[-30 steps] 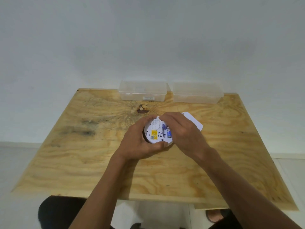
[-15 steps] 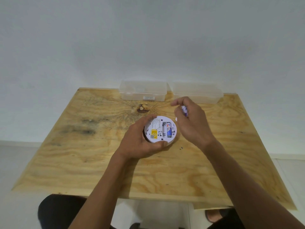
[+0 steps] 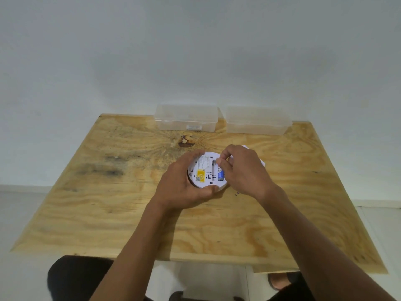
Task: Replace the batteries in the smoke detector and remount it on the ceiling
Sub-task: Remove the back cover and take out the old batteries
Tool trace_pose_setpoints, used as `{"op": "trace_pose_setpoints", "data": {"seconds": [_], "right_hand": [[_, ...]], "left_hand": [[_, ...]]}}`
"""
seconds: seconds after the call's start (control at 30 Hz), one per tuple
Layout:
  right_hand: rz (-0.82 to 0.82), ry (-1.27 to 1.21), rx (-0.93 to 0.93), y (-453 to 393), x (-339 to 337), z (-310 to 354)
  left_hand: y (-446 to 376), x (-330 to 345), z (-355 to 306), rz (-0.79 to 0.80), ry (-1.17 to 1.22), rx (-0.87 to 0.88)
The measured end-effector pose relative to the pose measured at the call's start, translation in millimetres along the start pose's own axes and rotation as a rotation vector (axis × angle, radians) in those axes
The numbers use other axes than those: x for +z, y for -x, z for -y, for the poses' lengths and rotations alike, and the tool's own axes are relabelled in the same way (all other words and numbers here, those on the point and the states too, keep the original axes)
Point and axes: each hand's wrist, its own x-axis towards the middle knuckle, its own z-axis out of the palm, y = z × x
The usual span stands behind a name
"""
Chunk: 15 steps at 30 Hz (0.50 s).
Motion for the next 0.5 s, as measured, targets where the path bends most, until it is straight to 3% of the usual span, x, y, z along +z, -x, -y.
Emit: {"op": "trace_pose_setpoints", "data": {"seconds": [0.5], "right_hand": [[-0.053,-0.12,-0.008,2.2,4.9,-4.3]], "left_hand": [[-1.5,0.6,2.5,0.015,-0.057,-0.017]]}}
